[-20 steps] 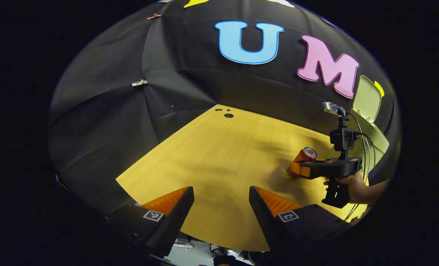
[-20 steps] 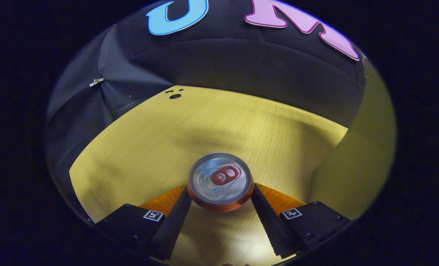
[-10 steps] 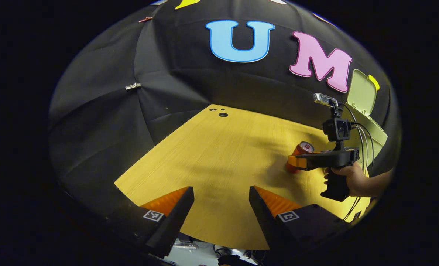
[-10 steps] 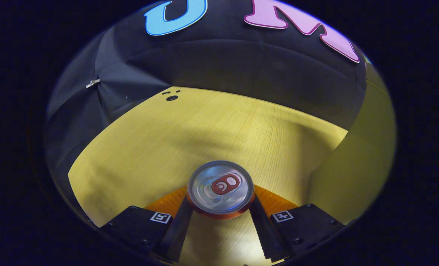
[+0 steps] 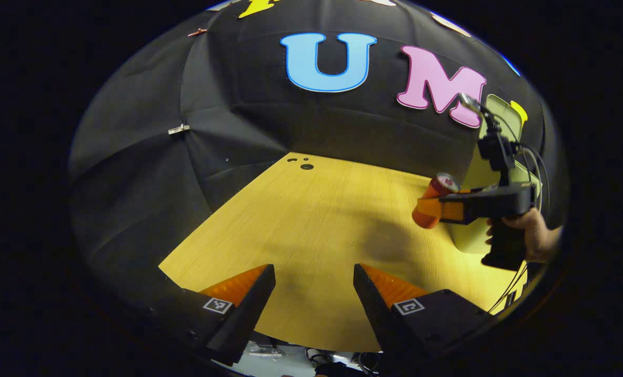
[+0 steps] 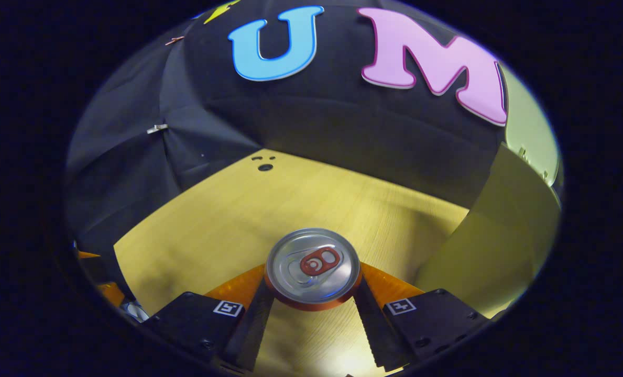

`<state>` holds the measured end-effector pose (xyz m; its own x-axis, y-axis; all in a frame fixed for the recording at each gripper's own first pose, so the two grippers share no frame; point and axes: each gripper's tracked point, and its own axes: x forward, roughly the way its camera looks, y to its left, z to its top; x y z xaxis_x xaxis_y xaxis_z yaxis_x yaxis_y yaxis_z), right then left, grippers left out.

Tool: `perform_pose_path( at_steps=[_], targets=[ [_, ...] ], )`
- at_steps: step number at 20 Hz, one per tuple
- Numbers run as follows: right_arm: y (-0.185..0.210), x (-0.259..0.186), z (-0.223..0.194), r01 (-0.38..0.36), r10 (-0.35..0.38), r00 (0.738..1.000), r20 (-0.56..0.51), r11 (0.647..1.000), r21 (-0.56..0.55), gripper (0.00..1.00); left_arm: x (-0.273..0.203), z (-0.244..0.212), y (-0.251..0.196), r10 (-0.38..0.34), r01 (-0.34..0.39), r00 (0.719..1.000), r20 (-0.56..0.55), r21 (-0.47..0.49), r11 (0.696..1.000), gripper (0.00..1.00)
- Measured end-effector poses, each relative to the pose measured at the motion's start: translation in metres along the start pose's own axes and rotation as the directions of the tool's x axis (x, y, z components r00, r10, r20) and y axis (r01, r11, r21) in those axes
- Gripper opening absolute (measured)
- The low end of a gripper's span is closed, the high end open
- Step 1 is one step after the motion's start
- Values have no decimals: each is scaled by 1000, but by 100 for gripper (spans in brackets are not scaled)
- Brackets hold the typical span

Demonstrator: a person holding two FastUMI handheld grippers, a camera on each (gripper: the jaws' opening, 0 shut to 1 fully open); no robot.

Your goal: Press the lid of the desktop garbage bin to open it, pick up the crumpled paper on the desktop and throw it into the bin, then pick up the pop can on the desktop and drop it into the bin, and finally close the garbage bin lid.

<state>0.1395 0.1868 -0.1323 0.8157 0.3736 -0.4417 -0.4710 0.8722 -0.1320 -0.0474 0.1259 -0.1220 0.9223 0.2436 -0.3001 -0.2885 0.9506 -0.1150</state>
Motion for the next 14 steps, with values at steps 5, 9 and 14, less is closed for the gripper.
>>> perform_pose_path(
  at_steps=[5, 9, 14],
  targets=[
    [16, -49, 54, -43, 47, 994, 97, 998, -42, 83, 0, 6, -1, -40, 40, 999, 27, 26, 999, 96],
    [12, -84, 99, -37, 41, 982, 183, 999, -30, 83, -1, 6, -5, -70, 69, 997, 37, 30, 997, 96],
    [-29, -122, 146, 15, -22, 961, 276, 1000, 26, 83, -4, 9, -11, -94, 91, 995, 45, 59, 994, 96]
  ],
)
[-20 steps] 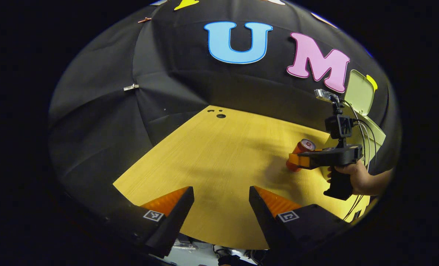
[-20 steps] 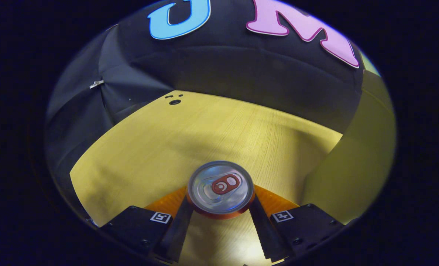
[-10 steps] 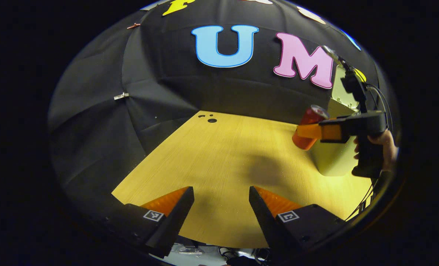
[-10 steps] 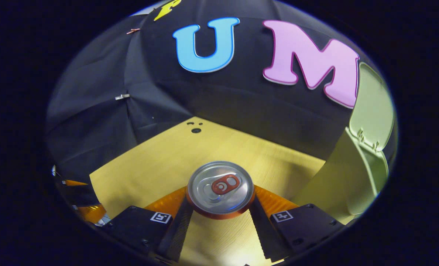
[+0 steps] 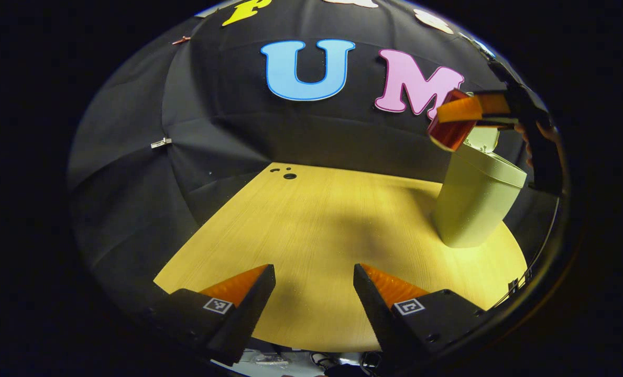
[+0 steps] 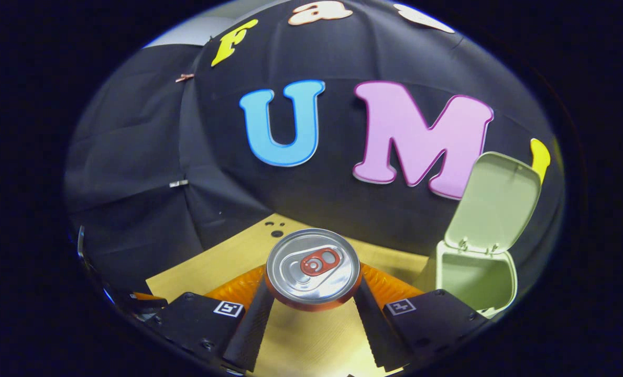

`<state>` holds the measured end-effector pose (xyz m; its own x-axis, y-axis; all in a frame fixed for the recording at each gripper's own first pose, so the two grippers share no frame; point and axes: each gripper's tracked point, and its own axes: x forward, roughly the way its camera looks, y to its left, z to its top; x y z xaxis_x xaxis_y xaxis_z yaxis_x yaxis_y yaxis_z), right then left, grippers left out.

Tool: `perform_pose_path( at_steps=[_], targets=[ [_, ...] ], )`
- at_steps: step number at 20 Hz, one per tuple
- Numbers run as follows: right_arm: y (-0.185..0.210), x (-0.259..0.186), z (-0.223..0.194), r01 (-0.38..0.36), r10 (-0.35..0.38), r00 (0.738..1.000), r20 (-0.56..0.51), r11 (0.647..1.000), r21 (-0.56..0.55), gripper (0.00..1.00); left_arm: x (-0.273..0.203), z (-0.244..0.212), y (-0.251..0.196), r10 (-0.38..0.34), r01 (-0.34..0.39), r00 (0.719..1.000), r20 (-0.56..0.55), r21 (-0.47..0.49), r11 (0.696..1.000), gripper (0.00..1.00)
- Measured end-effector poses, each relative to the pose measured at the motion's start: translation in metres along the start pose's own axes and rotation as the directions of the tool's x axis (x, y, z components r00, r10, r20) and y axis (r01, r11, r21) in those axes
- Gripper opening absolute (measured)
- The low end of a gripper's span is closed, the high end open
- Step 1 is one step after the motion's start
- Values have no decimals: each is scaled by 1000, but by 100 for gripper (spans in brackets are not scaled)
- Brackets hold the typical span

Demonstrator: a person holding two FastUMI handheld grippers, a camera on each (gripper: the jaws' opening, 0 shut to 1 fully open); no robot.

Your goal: Press the lid of the desktop garbage bin to open it, pick up the crumpled paper on the desktop and throw it into the bin, then pick up the pop can on the desktop and drop it into the bin, and finally close the garbage bin lid.

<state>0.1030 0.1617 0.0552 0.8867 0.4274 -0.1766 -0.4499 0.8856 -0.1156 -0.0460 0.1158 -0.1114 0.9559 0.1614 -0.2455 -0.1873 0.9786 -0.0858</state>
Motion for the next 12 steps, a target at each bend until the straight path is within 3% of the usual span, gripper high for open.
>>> perform_pose_path(
  at_steps=[8, 12],
  targets=[
    [-106, -16, 49, 166, -165, 983, 86, 986, -8, 83, 6, 18, -14, -14, 13, 1000, 23, 31, 999, 96],
    [-154, -25, 39, 230, -232, 971, 62, 972, 40, 83, 13, 31, -28, -22, 20, 999, 33, 37, 999, 96]
  ],
)
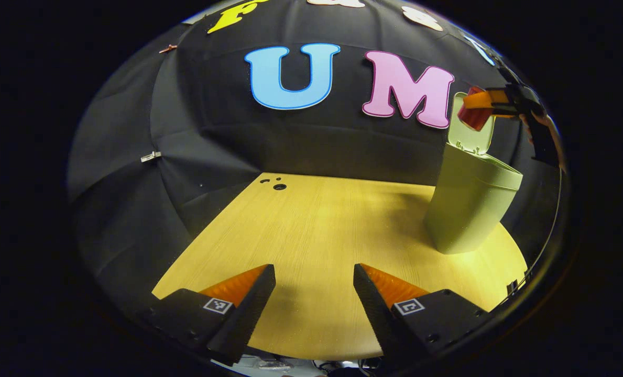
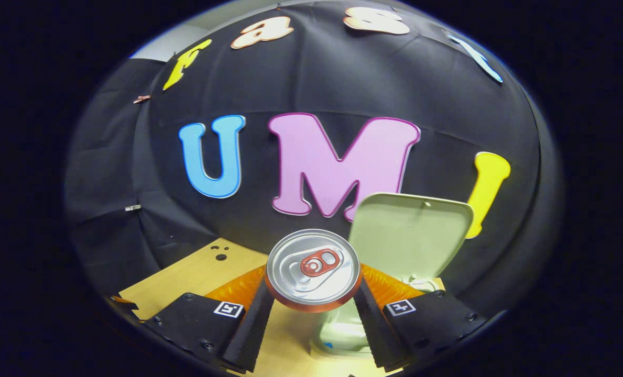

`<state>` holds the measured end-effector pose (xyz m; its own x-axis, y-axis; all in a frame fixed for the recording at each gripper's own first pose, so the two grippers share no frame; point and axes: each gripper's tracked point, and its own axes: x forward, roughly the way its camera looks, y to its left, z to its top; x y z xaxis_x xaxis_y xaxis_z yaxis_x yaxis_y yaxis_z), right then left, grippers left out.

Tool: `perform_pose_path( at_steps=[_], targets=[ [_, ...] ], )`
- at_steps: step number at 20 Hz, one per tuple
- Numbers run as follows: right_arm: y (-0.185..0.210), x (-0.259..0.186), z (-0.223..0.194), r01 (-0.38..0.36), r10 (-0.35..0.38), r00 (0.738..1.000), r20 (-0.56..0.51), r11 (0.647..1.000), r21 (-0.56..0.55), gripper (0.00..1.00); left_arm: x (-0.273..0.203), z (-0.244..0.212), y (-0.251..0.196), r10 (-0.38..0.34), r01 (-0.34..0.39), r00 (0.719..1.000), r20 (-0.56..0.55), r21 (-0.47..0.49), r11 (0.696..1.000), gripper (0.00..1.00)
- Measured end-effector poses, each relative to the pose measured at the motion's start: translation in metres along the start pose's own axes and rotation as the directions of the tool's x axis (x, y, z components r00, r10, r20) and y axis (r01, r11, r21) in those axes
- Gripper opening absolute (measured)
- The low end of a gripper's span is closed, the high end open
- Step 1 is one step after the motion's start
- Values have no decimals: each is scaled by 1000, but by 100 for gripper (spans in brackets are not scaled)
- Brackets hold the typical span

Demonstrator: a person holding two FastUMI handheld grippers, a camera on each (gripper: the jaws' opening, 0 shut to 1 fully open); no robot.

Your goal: Press the lid of the desktop garbage bin to open it, pick up the crumpled paper on the desktop and throw it into the bin, then pick up the pop can on the desktop and drop it into the bin, and finally close the garbage bin lid.

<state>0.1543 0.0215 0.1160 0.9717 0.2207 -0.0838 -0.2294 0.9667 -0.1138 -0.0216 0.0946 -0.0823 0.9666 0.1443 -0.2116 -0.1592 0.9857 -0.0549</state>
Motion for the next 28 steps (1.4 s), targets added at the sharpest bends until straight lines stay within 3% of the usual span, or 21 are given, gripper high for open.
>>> perform_pose_path(
  at_steps=[8, 17, 18, 24, 28],
  targets=[
    [-68, -6, -27, 109, -108, 993, -52, 994, 17, 83, 9, 5, -37, -48, 49, 999, -11, 30, 998, 96],
    [-81, 2, -58, 126, -123, 985, -118, 992, 13, 83, 9, 8, -55, -76, 77, 997, -20, 59, 995, 96],
    [-81, 3, -58, 128, -125, 985, -121, 992, 16, 83, 9, 6, -54, -71, 73, 997, -24, 59, 996, 93],
    [-82, 7, -57, 133, -131, 984, -121, 991, 12, 85, 3, 3, -40, -30, 32, 999, -30, 52, 998, 96],
    [-81, 7, -42, 126, -125, 988, -87, 992, 17, 92, 1, -2, -35, -8, 9, 999, -38, 28, 1000, 96]
  ],
)
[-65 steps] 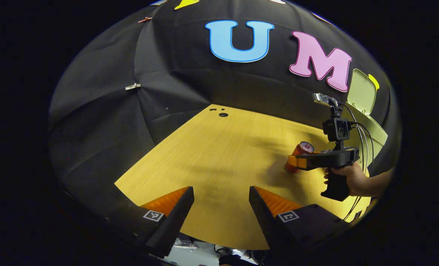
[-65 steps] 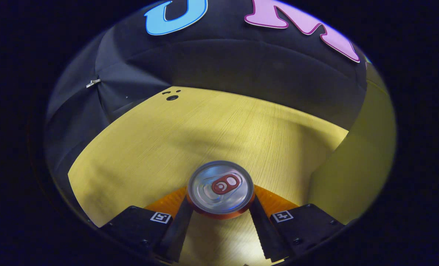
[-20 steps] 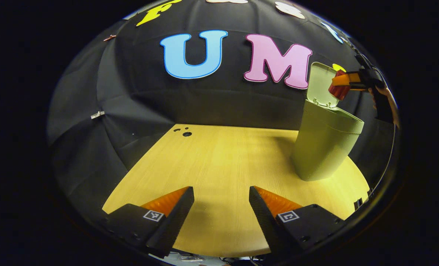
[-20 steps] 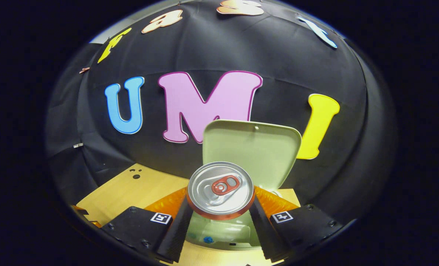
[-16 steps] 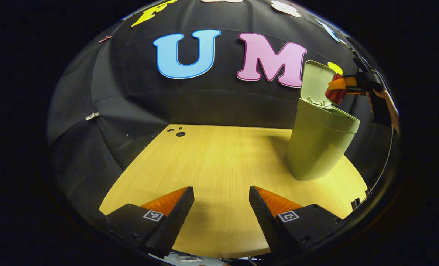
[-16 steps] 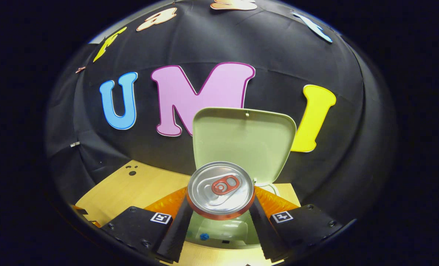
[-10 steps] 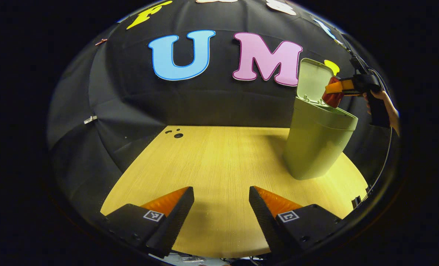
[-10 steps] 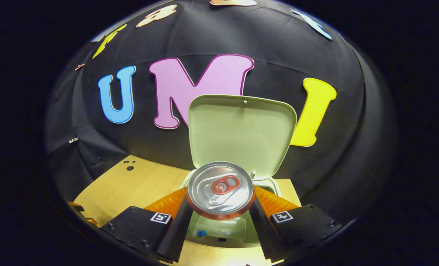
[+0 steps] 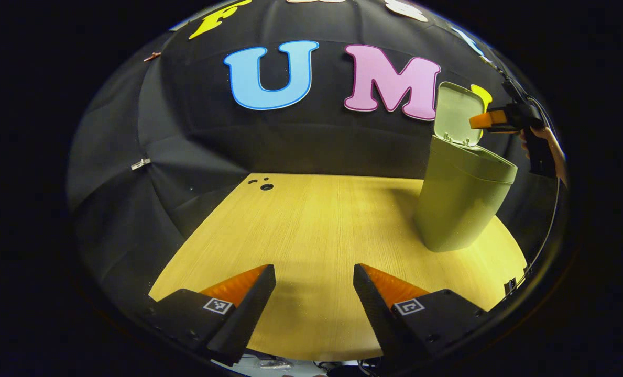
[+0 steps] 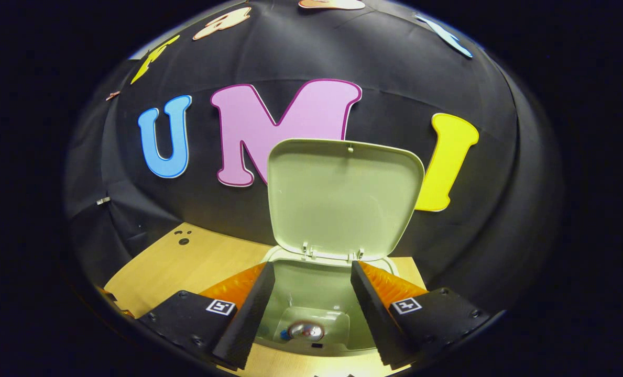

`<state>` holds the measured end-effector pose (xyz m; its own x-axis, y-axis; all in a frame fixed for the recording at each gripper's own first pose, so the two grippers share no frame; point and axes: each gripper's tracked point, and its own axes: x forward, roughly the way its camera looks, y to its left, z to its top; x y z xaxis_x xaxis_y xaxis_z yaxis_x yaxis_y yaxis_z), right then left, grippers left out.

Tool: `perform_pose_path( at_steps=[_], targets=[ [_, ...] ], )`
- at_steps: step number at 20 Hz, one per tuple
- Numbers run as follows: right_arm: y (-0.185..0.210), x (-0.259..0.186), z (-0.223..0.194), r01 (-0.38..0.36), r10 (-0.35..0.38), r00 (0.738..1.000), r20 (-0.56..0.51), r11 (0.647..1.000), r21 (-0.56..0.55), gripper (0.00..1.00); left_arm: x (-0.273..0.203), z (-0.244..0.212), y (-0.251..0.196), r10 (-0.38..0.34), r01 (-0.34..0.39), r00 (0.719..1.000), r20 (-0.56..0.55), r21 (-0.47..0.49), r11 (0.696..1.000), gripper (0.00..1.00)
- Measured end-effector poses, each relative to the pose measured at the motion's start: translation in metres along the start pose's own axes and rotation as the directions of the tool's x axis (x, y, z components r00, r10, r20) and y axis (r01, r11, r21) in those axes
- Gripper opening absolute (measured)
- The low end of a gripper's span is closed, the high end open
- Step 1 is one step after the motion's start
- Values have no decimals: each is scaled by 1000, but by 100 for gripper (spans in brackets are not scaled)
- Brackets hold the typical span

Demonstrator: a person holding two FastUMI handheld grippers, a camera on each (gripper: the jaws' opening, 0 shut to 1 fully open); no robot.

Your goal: Press the lid of the desktop garbage bin to open it, pick up the crumpled paper on the desktop and throw it into the bin, then pick up the pop can on the desktop and drop it into the bin, and finally close the garbage bin lid.

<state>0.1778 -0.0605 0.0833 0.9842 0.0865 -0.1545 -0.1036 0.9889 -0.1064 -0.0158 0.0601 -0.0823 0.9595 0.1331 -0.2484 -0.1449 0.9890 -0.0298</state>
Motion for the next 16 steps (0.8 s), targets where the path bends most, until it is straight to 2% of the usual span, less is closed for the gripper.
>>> perform_pose_path(
  at_steps=[8, 11, 15, 16],
  targets=[
    [-4, -9, 67, -18, 14, 999, 48, 997, 81, 93, -2, -8, 2, 23, -23, 1000, -12, -14, 1000, 96],
    [-15, -8, 91, 5, -11, 996, 89, 998, 64, 92, -2, -9, 2, 31, -31, 999, -11, -34, 999, 96],
    [-17, -4, 117, 1, -9, 993, 121, 998, 68, 92, -2, -14, 3, 49, -50, 999, -19, -48, 998, 96],
    [-19, -1, 126, 4, -13, 991, 136, 998, 69, 92, -2, -15, 3, 54, -55, 998, -20, -55, 997, 99]
  ],
)
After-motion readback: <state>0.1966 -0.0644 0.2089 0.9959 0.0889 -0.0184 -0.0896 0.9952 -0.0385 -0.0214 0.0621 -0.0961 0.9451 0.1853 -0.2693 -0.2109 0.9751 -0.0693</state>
